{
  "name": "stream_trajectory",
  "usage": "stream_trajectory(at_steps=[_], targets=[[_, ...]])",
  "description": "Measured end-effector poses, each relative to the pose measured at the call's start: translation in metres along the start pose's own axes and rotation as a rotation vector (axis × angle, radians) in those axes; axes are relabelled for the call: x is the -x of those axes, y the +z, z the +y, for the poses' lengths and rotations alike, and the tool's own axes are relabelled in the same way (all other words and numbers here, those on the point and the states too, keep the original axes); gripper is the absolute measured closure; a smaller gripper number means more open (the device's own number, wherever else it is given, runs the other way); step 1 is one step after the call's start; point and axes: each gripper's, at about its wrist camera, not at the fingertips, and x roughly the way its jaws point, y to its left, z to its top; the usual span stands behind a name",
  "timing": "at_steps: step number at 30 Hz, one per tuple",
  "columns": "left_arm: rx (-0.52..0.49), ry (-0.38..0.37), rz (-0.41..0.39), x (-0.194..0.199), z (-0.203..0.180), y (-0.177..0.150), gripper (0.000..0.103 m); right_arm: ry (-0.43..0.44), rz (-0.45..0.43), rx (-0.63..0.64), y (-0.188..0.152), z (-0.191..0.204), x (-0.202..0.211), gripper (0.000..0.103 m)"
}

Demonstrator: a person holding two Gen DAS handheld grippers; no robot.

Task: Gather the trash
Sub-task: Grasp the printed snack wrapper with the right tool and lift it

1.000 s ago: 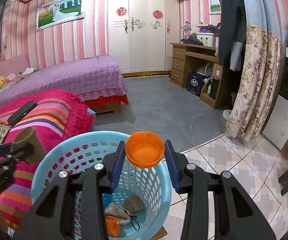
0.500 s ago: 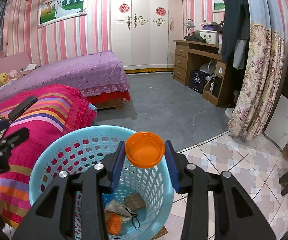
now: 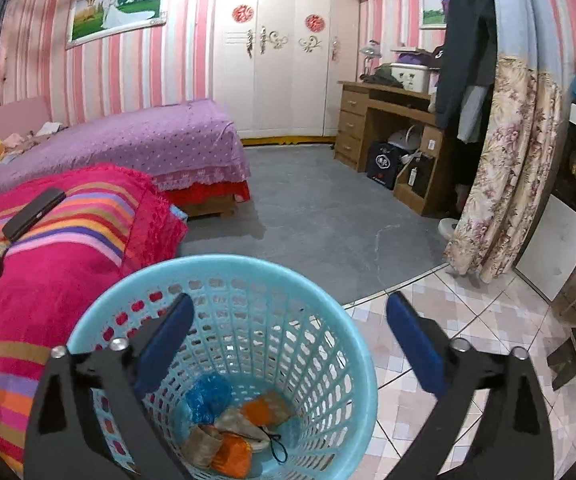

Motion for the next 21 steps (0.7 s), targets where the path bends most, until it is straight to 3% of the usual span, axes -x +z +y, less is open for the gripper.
stream_trajectory(at_steps=[9,16,21], targets=[[0.031,0.099,-0.011,0.037,0.084,-0.002,0.006,0.059,0.017,0.030,0.013,0.062,0.002,0.005],[0.031,0.228,0.003,0.065,0.172,-0.010,0.006,0.161,0.020,0.092,0.020,0.148,0.009,0.005],[0.096,0.299,0.002,0.077,0.237,-0.024,0.006,0.223,0.025,0.186,0.014,0.220,0.016,0.005]])
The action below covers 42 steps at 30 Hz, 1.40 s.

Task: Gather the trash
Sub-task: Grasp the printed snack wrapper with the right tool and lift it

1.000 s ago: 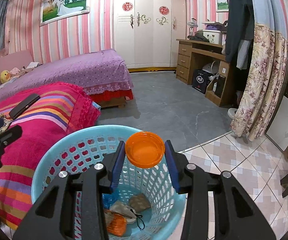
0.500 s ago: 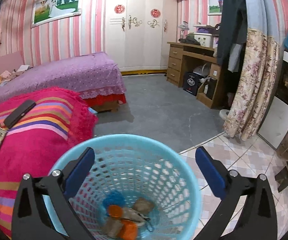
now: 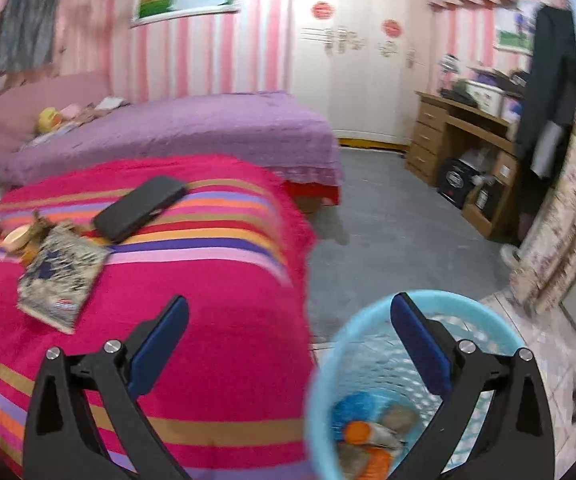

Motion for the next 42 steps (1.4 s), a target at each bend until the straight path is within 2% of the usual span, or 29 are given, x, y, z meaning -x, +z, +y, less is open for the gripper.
stream_trajectory(at_steps=[3,5,9,12,16,22,23,24,26,28,29,32,36,37,38,42], targets=[[0.036,0.012,0.011,-0.007,0.035,-0.009,0.006,0.037,0.007,0.057,0.000,0.044,-0.002,0.005],[0.045,0.045,0.016,-0.012,0.052,-0.016,0.006,0.065,0.023,0.070,-0.002,0.066,-0.003,0.005],[0.071,0.078,0.063,-0.025,0.081,-0.029,0.006,0.117,0.058,0.135,-0.009,0.112,-0.007,0.005],[0.063,0.110,0.065,-0.026,0.093,-0.034,0.006,0.147,0.075,0.187,-0.015,0.144,-0.007,0.005],[0.101,0.107,0.069,-0.025,0.113,-0.034,0.006,0.204,0.103,0.210,-0.017,0.176,-0.012,0.005],[0.091,0.130,0.049,-0.024,0.117,-0.029,0.006,0.191,0.149,0.265,-0.017,0.205,-0.035,0.006],[0.090,0.129,0.049,-0.025,0.117,-0.029,0.006,0.199,0.158,0.260,-0.016,0.205,-0.037,0.016],[0.092,0.126,0.052,-0.026,0.117,-0.029,0.006,0.215,0.164,0.249,-0.014,0.203,-0.039,0.036],[0.098,0.111,0.062,-0.028,0.116,-0.030,0.006,0.239,0.160,0.212,-0.008,0.194,-0.038,0.054],[0.095,0.107,0.064,-0.030,0.114,-0.030,0.006,0.240,0.138,0.193,-0.004,0.185,-0.034,0.056],[0.092,0.106,0.062,-0.030,0.112,-0.029,0.006,0.232,0.125,0.181,-0.001,0.178,-0.032,0.061],[0.093,0.094,0.057,-0.029,0.107,-0.027,0.006,0.214,0.102,0.128,0.006,0.152,-0.030,0.062],[0.082,0.081,0.061,-0.031,0.097,-0.026,0.006,0.208,0.126,0.063,0.006,0.121,-0.043,0.062],[0.078,0.080,0.065,-0.032,0.093,-0.026,0.006,0.209,0.132,0.056,0.006,0.117,-0.046,0.065],[0.077,0.078,0.068,-0.033,0.091,-0.026,0.006,0.210,0.134,0.048,0.005,0.111,-0.049,0.073],[0.067,0.056,0.078,-0.040,0.076,-0.022,0.006,0.232,0.112,0.044,0.007,0.098,-0.051,0.090]])
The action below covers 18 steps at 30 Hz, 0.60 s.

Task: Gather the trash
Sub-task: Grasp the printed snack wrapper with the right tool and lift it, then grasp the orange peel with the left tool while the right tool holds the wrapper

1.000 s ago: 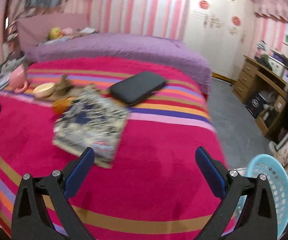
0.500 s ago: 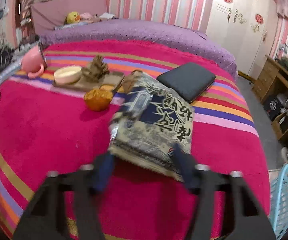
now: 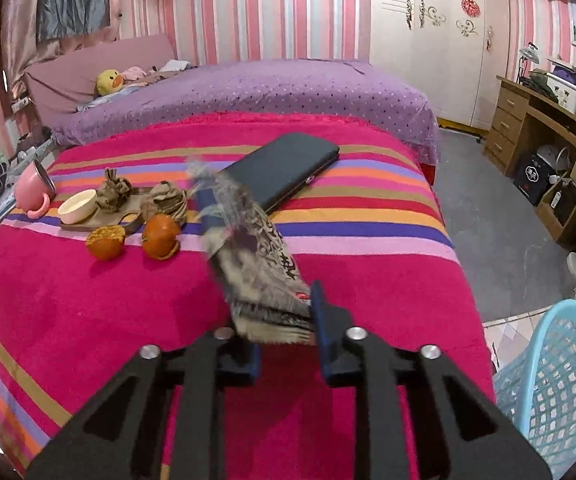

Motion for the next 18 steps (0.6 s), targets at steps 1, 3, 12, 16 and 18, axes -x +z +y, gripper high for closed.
stream_trajectory(at_steps=[1,3,12,16,18], targets=[[-0.005,-0.002,0.002,-0.001,-0.003,0.001,0.006,0.000,-0.005,0.002,-0.001,-0.002,0.002,0.092],[-0.012,-0.011,0.010,-0.006,-0.012,0.001,0.006,0.001,-0.020,0.011,0.001,-0.006,0.008,0.098],[-0.040,-0.076,0.068,-0.042,-0.053,0.007,0.013,-0.015,-0.074,0.040,0.005,-0.024,0.031,0.099],[-0.014,-0.130,0.132,-0.069,-0.065,0.011,0.029,-0.025,-0.057,0.065,0.003,-0.026,0.028,0.099],[-0.007,-0.153,0.162,-0.081,-0.072,0.013,0.030,-0.023,-0.053,0.066,0.002,-0.028,0.027,0.099]])
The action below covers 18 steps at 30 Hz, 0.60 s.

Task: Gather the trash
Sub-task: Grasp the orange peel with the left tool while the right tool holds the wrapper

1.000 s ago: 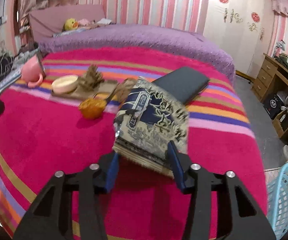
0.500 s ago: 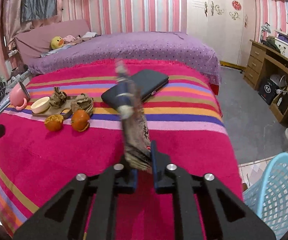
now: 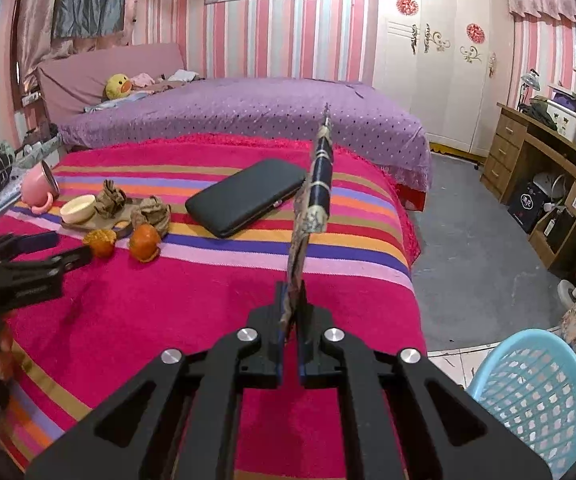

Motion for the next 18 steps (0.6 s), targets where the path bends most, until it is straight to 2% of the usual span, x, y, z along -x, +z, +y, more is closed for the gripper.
stream_trajectory(at_steps=[3,4,5,8,14,18], targets=[[-0.027,-0.024,0.019,-0.011,-0.011,0.003,0.032,0.000,0.000,0.009,-0.001,0.000,0.001,0.099],[-0.039,-0.027,0.027,-0.014,-0.014,0.004,0.043,0.001,0.000,0.013,-0.001,0.000,0.001,0.099],[-0.049,-0.034,0.042,-0.017,-0.017,0.004,0.062,0.000,0.001,0.020,-0.002,0.000,0.002,0.099],[-0.026,-0.049,0.047,-0.017,-0.014,0.003,0.076,0.003,0.001,0.030,-0.003,0.000,0.003,0.099],[-0.002,-0.028,0.020,0.000,-0.003,-0.002,0.080,0.013,-0.012,0.069,-0.005,-0.005,0.015,0.099],[-0.031,0.005,-0.016,0.026,-0.011,-0.009,0.080,0.026,-0.024,0.079,-0.006,-0.011,0.025,0.099]])
